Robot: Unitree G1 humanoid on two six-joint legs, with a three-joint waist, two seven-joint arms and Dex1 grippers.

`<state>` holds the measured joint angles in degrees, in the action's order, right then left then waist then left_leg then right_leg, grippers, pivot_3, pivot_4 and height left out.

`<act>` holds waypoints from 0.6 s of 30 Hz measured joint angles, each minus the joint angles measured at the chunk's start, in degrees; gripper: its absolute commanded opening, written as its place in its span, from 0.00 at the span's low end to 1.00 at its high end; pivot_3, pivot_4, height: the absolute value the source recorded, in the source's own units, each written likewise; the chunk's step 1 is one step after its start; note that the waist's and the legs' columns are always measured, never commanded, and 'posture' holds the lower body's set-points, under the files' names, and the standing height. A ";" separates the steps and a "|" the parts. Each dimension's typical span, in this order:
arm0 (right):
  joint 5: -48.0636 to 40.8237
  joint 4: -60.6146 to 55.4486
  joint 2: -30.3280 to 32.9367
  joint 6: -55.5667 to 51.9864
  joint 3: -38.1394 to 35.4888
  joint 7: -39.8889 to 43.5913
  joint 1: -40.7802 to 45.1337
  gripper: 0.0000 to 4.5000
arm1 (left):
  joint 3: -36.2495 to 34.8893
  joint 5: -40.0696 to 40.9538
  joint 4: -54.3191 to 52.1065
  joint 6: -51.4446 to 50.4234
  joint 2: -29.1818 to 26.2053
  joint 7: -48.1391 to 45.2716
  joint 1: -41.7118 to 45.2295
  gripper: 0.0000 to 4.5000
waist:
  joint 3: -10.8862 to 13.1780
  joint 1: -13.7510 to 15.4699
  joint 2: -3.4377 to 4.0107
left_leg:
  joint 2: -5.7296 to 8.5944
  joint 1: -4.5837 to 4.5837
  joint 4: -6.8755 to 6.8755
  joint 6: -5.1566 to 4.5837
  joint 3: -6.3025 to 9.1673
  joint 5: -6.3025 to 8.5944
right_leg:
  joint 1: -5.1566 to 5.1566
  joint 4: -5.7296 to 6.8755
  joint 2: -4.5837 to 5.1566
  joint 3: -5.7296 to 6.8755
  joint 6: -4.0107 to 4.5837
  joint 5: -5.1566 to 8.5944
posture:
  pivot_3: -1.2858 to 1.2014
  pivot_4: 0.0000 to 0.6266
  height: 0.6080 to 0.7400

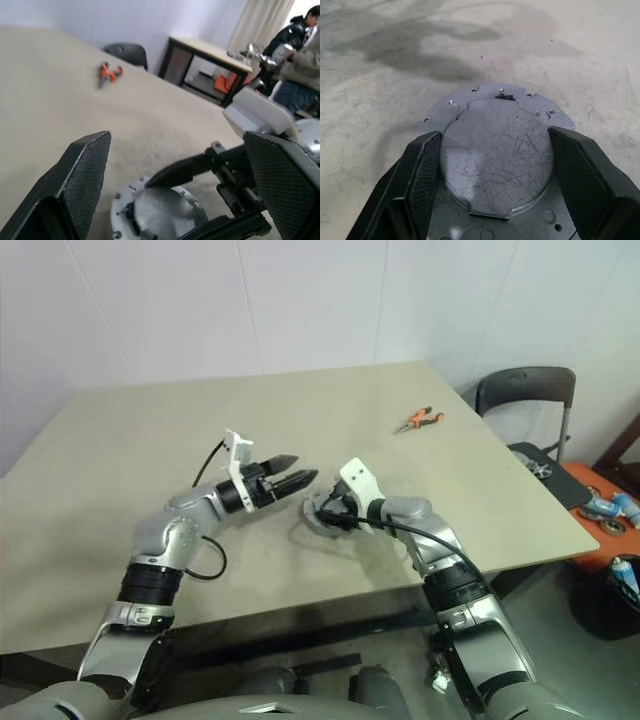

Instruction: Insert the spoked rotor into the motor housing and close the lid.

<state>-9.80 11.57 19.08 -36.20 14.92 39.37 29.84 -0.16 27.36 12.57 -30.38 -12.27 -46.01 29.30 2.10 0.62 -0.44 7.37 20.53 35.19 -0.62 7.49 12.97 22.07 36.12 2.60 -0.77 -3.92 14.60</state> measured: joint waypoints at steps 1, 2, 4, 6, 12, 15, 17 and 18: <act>0.00 0.00 0.00 0.00 -0.03 0.04 0.01 0.67 | 0.64 -0.62 1.25 0.12 0.17 -0.16 0.01 1.00 | 0.00 0.01 0.00 | -0.01 0.00 -0.01 0.00 0.00 0.00 | 0.02 0.00 0.00 0.00 0.00 0.00 | 0.52 0.00 1.00; 0.00 0.00 0.04 0.00 -0.08 0.12 0.01 0.67 | 1.20 -0.94 2.48 0.14 0.40 -0.27 -0.01 0.96 | 0.00 0.04 0.00 | -0.01 0.03 -0.01 0.00 0.00 0.00 | 0.02 0.00 0.00 0.00 0.00 0.00 | 0.52 0.00 1.00; -0.01 -0.01 0.14 -0.04 -0.23 0.16 -0.03 0.67 | 1.49 -1.26 3.88 0.43 1.32 -0.30 -0.01 0.87 | 0.00 0.06 0.00 | -0.01 0.05 0.00 0.00 0.00 0.00 | 0.04 0.00 0.00 0.01 0.00 0.00 | 0.52 0.00 1.00; -0.01 -0.02 0.15 -0.07 -0.43 0.16 -0.08 0.67 | 1.62 -1.25 4.11 0.54 1.66 -1.22 -0.01 0.73 | 0.00 0.05 0.00 | -0.01 0.07 0.01 0.00 0.01 0.00 | 0.03 -0.01 0.00 0.01 0.00 0.00 | 0.52 0.00 1.00; -0.02 -0.97 0.21 -0.16 -1.03 0.06 -0.98 0.67 | 1.66 -2.08 5.68 0.43 1.82 -1.02 0.19 0.59 | 0.01 0.12 0.00 | -0.02 0.18 0.01 0.00 0.02 0.00 | 0.02 -0.05 0.01 0.04 -0.01 0.01 | 0.52 0.00 1.00; -0.03 -1.74 0.23 -0.37 -1.25 0.04 -1.36 0.67 | 1.70 -3.04 6.60 0.43 1.82 -0.73 0.63 0.55 | 0.00 0.11 0.00 | -0.01 0.44 0.01 0.00 0.02 0.00 | 0.19 -0.07 0.02 0.05 -0.01 0.01 | 0.52 0.00 1.00; -0.03 -2.13 0.23 -0.48 -1.49 0.04 -1.54 0.67 | 1.70 -3.02 6.62 0.43 1.97 -1.61 0.71 0.45 | 0.00 0.13 0.00 | -0.01 0.52 0.02 0.00 0.02 0.00 | 0.29 -0.07 0.02 0.05 -0.02 0.00 | 0.52 0.00 1.00; -0.03 -2.26 0.23 -0.55 -1.62 0.04 -1.59 0.67 | 1.70 -3.01 6.62 0.36 2.11 -1.96 0.72 0.38 | 0.00 0.15 0.00 | -0.01 0.54 0.01 0.00 0.03 0.00 | 0.31 -0.07 0.02 0.06 -0.02 0.00 | 0.52 0.00 1.00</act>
<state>-9.84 9.31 19.32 -36.75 13.30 39.40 28.25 1.54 24.35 19.19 -30.02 -10.16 -47.98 30.02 2.10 0.77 -0.44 7.36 21.07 35.20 -0.63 7.51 12.97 22.38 36.05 2.62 -0.72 -3.94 14.60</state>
